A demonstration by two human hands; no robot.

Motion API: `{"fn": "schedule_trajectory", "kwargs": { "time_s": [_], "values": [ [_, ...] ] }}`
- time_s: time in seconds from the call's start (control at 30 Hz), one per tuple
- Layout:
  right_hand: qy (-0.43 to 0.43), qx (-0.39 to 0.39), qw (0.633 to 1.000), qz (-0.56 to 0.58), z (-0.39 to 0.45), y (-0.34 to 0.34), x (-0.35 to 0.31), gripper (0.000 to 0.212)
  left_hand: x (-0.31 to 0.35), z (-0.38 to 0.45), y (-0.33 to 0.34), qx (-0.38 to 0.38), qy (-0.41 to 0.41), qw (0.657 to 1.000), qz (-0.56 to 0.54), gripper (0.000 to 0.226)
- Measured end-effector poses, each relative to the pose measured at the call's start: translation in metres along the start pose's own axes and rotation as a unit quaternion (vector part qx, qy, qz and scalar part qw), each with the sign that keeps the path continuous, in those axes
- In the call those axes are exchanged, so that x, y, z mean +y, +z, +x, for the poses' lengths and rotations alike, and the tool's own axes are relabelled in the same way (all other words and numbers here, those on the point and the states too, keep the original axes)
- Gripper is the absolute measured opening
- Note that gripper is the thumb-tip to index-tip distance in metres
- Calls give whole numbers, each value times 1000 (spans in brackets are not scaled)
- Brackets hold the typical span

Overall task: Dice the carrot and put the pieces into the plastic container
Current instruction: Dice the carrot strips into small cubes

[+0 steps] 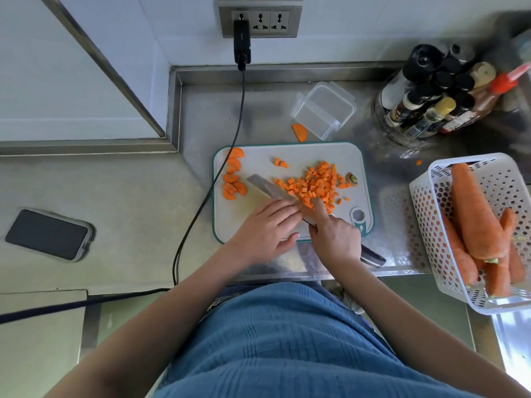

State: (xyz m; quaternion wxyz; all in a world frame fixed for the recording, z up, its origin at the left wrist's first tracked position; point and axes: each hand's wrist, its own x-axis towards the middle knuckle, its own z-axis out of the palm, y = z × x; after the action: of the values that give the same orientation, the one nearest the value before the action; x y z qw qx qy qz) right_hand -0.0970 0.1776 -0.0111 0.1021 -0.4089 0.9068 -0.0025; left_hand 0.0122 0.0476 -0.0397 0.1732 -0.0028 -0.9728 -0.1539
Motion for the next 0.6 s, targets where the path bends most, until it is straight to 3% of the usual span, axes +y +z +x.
{"fn": "schedule_trajectory", "kwargs": {
  "time_s": [0.1,0.27,0.37,0.53,0.6],
  "values": [
    [-7,5,998,-56,0,0,1,77,1,10,-2,-38,-28,998,-30,35],
    [-19,19,998,-49,-2,0,4,82,-2,33,-6,-152,-79,982,-80,43],
    [-21,25,998,-50,-4,2,6,84,-6,38,-4,-215,-66,972,-62,54],
    [-23,43,998,-49,-1,1,10,82,-9,30,-6,-58,-32,997,-43,31],
    [-33,42,997,-55,0,1,10,83,-7,28,-6,-70,-59,995,-50,32]
  ]
}}
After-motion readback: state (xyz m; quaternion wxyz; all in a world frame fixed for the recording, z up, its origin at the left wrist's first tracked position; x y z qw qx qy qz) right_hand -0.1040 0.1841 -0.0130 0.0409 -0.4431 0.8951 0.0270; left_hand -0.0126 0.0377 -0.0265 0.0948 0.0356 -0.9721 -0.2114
